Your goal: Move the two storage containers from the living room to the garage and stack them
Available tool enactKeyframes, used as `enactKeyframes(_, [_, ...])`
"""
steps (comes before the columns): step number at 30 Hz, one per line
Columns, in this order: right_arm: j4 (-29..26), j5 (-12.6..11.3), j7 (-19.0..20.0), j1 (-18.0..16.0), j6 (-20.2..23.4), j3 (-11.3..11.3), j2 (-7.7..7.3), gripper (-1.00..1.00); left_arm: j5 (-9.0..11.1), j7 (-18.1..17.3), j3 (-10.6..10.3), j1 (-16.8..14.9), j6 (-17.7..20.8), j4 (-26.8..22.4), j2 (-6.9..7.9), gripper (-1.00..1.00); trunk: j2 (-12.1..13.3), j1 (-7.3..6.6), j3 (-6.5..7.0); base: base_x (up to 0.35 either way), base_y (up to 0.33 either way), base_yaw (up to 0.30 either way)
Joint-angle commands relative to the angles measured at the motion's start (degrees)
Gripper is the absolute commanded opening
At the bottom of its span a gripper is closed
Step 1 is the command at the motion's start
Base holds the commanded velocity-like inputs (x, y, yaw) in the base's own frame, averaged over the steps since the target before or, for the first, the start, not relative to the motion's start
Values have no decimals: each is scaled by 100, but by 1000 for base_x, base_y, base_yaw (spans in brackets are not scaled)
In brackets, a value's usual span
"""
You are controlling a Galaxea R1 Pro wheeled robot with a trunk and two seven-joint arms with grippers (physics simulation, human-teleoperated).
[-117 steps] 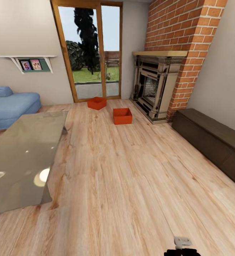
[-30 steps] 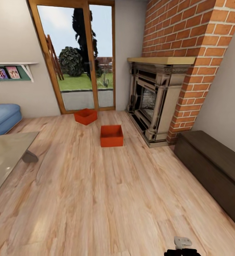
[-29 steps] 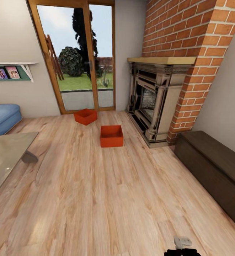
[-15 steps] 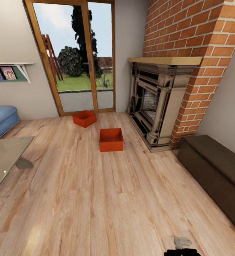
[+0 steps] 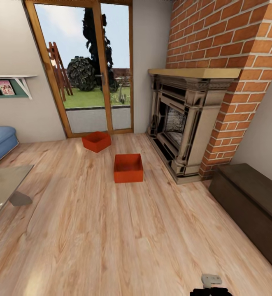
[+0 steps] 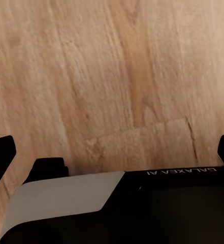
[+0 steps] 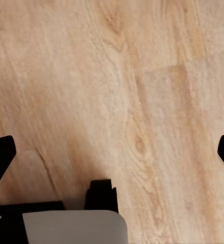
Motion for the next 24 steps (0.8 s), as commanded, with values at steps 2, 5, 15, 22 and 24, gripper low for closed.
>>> enactKeyframes(2, [-16,-50,3,-1,30,47,-6,100,-4,1,-11,-1,2,-3,1,100,-2,3,9,323,0,0])
enactKeyframes(5, [-15,-49,3,-1,30,47,-7,100,-4,1,-11,-1,4,-3,1,100,-2,3,17,323,0,0])
enactKeyframes(15, [-14,-51,3,-1,30,47,-6,100,-4,1,-11,-1,1,-3,2,100,-2,3,21,323,-20,2])
enactKeyframes(22, [-16,-50,3,-1,30,47,-6,100,-4,1,-12,-1,3,-3,-1,100,-2,3,21,323,-78,206])
enactKeyframes(24, [-17,-49,3,-1,30,47,-8,100,-4,1,-11,-1,2,-3,0,100,-2,3,21,323,-89,272])
